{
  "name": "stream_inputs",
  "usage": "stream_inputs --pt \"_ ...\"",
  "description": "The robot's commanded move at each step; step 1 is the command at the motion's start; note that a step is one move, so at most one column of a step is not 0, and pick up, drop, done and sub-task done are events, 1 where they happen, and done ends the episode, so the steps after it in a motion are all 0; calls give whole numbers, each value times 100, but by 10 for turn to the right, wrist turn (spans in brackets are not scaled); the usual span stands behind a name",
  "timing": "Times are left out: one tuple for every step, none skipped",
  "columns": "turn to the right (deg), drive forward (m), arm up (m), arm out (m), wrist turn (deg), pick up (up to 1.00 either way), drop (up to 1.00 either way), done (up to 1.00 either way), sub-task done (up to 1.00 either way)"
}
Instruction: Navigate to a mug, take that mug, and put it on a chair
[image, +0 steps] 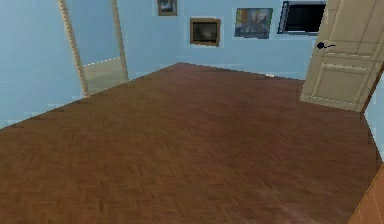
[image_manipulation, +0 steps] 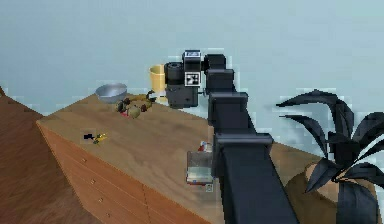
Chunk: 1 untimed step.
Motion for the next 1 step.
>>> stream_inputs --pt "0 0 0 0 -450 0 0 0 0"
